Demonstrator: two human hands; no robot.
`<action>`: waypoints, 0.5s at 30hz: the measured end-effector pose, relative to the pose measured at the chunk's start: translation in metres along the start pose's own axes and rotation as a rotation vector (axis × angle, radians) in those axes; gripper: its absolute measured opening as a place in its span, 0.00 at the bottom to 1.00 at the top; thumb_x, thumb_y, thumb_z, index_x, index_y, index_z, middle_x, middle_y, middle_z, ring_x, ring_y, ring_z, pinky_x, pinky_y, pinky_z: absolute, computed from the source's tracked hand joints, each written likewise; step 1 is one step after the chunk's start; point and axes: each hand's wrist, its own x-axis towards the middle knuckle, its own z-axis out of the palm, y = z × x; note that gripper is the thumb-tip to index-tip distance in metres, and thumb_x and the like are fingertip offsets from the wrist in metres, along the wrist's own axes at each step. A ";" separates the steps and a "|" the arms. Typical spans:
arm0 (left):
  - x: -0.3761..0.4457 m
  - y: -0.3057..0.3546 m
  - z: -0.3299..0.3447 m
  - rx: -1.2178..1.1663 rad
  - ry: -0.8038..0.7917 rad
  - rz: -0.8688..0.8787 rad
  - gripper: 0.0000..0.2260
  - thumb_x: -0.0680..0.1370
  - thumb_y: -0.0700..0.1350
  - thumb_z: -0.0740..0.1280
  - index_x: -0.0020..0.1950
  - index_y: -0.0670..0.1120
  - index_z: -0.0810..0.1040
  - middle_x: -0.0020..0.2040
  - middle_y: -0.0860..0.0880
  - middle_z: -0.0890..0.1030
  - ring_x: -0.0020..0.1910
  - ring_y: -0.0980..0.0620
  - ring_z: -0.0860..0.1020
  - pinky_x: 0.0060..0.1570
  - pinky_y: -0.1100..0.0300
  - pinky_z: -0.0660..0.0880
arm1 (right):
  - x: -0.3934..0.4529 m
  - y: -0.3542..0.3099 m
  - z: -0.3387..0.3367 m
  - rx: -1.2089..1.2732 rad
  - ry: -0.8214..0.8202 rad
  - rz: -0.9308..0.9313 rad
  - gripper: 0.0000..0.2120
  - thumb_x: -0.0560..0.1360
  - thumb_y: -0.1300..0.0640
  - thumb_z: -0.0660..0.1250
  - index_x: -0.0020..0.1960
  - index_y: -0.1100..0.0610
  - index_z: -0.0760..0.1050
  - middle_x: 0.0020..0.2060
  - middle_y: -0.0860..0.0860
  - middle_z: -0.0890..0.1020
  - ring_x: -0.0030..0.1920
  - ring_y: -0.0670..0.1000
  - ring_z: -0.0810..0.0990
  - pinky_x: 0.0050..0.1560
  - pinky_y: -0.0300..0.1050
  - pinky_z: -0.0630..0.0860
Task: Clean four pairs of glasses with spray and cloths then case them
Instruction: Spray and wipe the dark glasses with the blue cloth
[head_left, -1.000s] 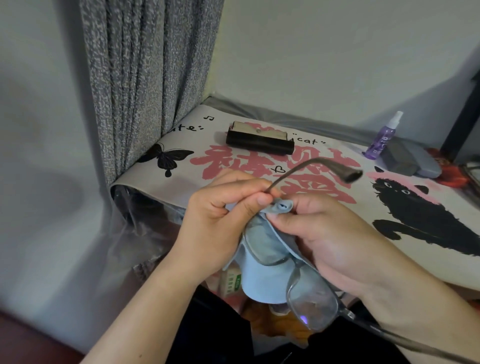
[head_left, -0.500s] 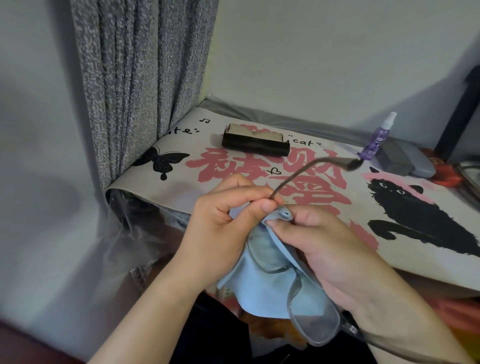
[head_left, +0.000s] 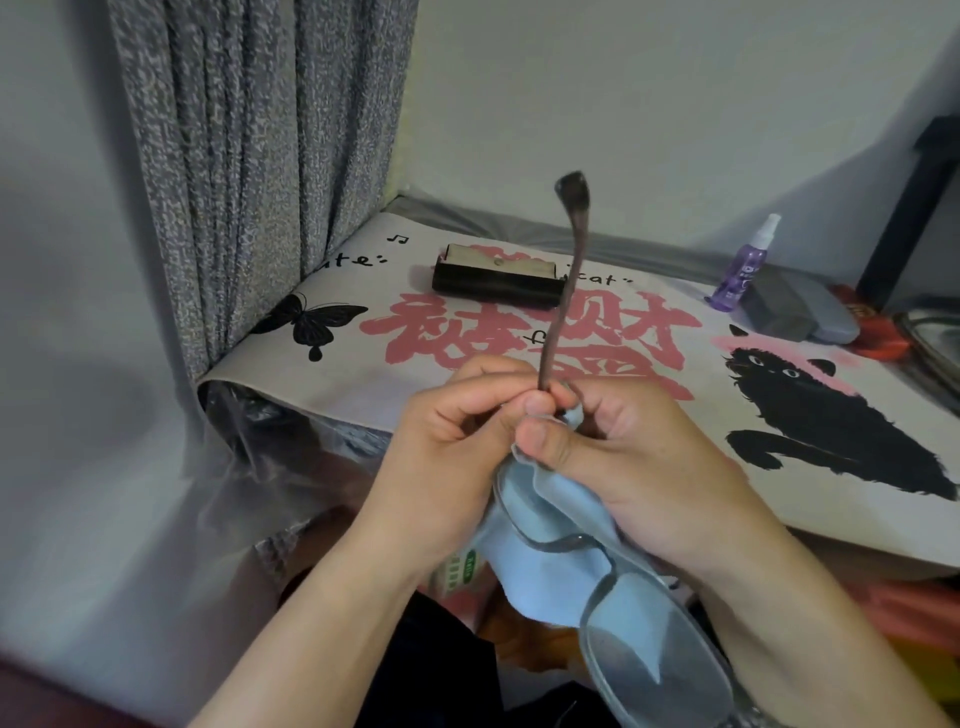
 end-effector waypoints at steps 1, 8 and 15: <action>0.000 0.002 0.000 -0.017 -0.003 -0.031 0.06 0.75 0.45 0.70 0.47 0.48 0.88 0.50 0.43 0.83 0.51 0.48 0.82 0.54 0.58 0.77 | -0.001 -0.001 0.001 0.012 0.013 0.003 0.09 0.73 0.49 0.69 0.40 0.53 0.84 0.34 0.47 0.84 0.37 0.44 0.81 0.41 0.38 0.79; 0.000 0.011 -0.013 -0.034 -0.070 -0.080 0.09 0.77 0.45 0.72 0.52 0.41 0.86 0.51 0.43 0.83 0.53 0.47 0.82 0.55 0.58 0.77 | -0.002 0.017 0.013 0.163 0.122 -0.006 0.19 0.78 0.45 0.67 0.47 0.62 0.83 0.44 0.63 0.86 0.46 0.62 0.86 0.53 0.63 0.80; -0.003 0.001 -0.015 0.311 -0.093 0.164 0.07 0.77 0.44 0.71 0.53 0.48 0.87 0.52 0.51 0.78 0.54 0.52 0.79 0.57 0.60 0.74 | -0.005 0.020 -0.002 0.290 -0.144 0.085 0.08 0.73 0.63 0.71 0.42 0.52 0.86 0.41 0.52 0.86 0.45 0.49 0.84 0.48 0.43 0.80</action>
